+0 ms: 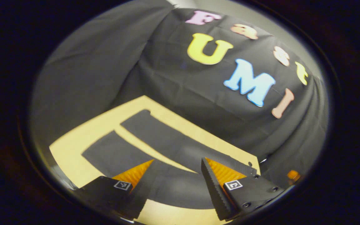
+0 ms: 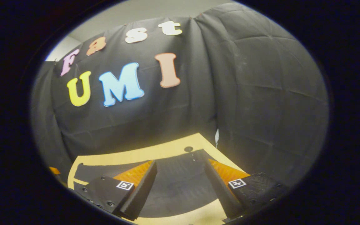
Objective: Grasp the waist and the cuffs of the jeans and fold them to make the two legs overlap; first hold the waist and fold one-third of the jeans toward the cuffs, then hold the cuffs and fold the remaining one-third in the same direction to finish folding.
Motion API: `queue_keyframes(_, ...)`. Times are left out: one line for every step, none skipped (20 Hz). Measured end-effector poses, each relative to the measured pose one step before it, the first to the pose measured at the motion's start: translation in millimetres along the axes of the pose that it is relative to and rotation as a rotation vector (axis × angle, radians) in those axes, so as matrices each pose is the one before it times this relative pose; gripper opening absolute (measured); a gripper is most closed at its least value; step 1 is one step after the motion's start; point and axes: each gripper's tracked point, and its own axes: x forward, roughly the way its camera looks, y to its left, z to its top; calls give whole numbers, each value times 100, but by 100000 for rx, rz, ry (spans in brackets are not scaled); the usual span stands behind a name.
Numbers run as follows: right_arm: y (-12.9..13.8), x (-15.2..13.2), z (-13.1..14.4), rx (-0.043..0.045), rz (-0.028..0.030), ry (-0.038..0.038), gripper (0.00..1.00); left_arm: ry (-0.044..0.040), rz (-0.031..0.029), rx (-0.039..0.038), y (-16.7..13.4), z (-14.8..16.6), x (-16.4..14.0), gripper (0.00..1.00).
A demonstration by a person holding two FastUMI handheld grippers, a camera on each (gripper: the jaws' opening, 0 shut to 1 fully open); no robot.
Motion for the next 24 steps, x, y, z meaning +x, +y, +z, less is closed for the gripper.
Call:
queue_keyframes(-935, 818, -1360, 7035, 14, 6379, 94, 5355, 2669, -5908, 2221, -1150, 658, 93)
queue_keyframes(-851, 840, -1447, 7737, -628, 6701, 93, 4418, 3473, -4895, 2775, -779, 619, 93)
queue_keyframes(-1323, 919, -1437, 7697, -1384, 6758, 93, 2549, 3457, -4557, 2574, -463, 849, 94)
queue_keyframes(-1964, 878, -1378, 7530, -1997, 7615, 93, 2048, 3012, -5224, 2318, 45, 763, 94)
queue_keyframes(-1512, 1197, -762, 6859, -1860, 4144, 94, 1052, 2433, -5636, 2481, 244, 597, 94)
queue_keyframes(-1464, 1331, -541, 6758, -1872, 3271, 94, 930, 2870, -5452, 2149, 453, 705, 94)
queue_keyframes(-991, 1087, -544, 6157, -1211, 4264, 94, 835, 2571, -5012, 2041, 484, 595, 94)
queue_keyframes(-1341, 1085, -520, 6416, -1714, 3507, 93, 889, 1883, -5500, 1743, 257, 611, 94)
queue_keyframes(-1154, 1313, -167, 7449, -1638, 2783, 94, 859, 851, -6144, 1593, 358, 815, 97)
queue_keyframes(-968, 624, 122, 7080, -1937, 2052, 94, 1079, 1641, -6044, 1483, 266, 772, 94)
queue_keyframes(-834, 881, 229, 5069, -1561, 1224, 93, 1094, 2420, -5883, 1451, 237, 709, 94)
queue_keyframes(-843, 846, 625, 3203, -2609, -34, 93, 803, 2064, -5388, 961, 243, 720, 95)
queue_keyframes(-735, 712, 556, 1582, -4022, 267, 94, 136, 1974, -5166, 872, -151, 846, 95)
queue_keyframes(-545, 897, 614, 742, -3340, 172, 93, 87, 1781, -4318, 786, 496, 487, 95)
queue_keyframes(-232, 877, 482, 1115, -2671, 1174, 93, 255, 2545, -2624, 546, 624, 286, 95)
queue_keyframes(98, 724, -10, 1894, -1832, 1979, 94, 369, 2637, -1983, 170, 168, 265, 95)
queue_keyframes(215, 986, -14, 1937, -1863, 2710, 93, 392, 2133, -1513, 437, -144, 301, 95)
queue_keyframes(-204, 218, 164, 933, -4943, 3468, 94, -963, 378, -440, -351, 327, -369, 95)
queue_keyframes(809, 562, 525, 337, 348, -839, 91, -1567, -533, 668, -206, 359, 466, 87)
queue_keyframes(959, 473, -140, 260, 708, 1880, 89, 162, 215, 1446, -118, 29, 252, 87)
queue_keyframes(105, -219, 18, -1041, -4372, 986, 90, -493, 602, 1412, 287, 57, -7, 87)
queue_keyframes(-192, 591, -42, -1884, -3734, 1655, 91, -449, 775, 943, 161, 18, 38, 87)
queue_keyframes(-126, -2, 57, -2785, -3737, 703, 89, -738, 361, -28, -98, 167, 68, 87)
queue_keyframes(-49, 508, -350, -2981, -3233, 1896, 90, -1370, 416, -532, -136, 408, 286, 87)
